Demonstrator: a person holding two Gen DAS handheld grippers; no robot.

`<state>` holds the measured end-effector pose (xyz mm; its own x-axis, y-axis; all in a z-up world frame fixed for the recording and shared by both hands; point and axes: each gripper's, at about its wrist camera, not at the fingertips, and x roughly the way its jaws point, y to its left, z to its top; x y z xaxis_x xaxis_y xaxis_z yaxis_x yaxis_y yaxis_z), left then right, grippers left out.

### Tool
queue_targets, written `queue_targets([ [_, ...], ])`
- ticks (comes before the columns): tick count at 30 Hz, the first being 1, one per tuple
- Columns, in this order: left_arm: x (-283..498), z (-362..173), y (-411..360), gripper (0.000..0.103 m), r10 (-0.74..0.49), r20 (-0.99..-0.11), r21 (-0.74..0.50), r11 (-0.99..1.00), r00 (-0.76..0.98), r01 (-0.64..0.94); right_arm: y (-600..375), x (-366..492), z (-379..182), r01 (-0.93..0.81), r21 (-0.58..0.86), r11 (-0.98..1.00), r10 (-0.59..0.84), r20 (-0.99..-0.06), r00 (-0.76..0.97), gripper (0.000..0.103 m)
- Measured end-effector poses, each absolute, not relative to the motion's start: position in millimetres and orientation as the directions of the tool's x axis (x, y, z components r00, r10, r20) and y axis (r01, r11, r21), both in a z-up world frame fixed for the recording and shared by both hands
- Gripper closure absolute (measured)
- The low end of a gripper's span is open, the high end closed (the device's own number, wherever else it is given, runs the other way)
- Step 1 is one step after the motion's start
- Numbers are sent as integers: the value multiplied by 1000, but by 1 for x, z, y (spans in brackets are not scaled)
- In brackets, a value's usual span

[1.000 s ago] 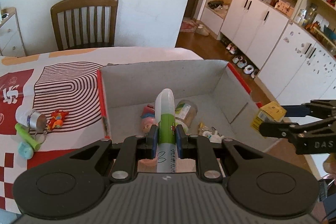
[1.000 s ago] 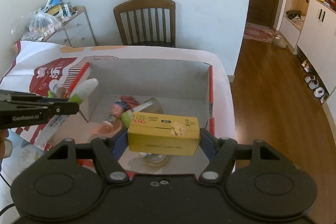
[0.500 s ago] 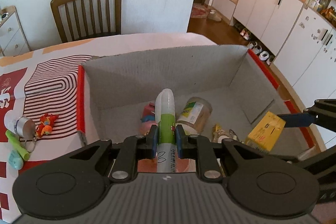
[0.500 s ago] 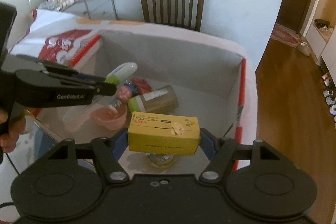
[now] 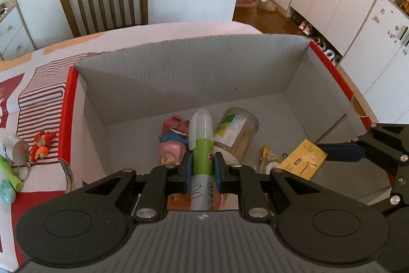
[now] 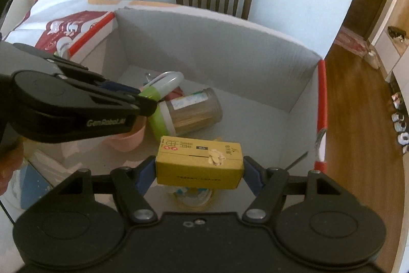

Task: Organize rigid objects
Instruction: 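Lower the green marker and yellow box into the shoebox and open both tools, then move both tools back toward the remaining items on the cloth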

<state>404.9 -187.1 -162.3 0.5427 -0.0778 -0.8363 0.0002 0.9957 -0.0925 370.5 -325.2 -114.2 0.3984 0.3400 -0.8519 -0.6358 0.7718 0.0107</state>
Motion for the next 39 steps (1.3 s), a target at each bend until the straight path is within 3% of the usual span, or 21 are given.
queue_targets([
  [21,389,-156,-180,85,-80,-843,-113,993,531,-31,-337,358,-105,-625,78,777,391,-838,380,26],
  [39,343,-110,-178,84,-91,-786,-131,991,612,-22,-352,336,-67,-628,118,769,469,-773,428,18],
])
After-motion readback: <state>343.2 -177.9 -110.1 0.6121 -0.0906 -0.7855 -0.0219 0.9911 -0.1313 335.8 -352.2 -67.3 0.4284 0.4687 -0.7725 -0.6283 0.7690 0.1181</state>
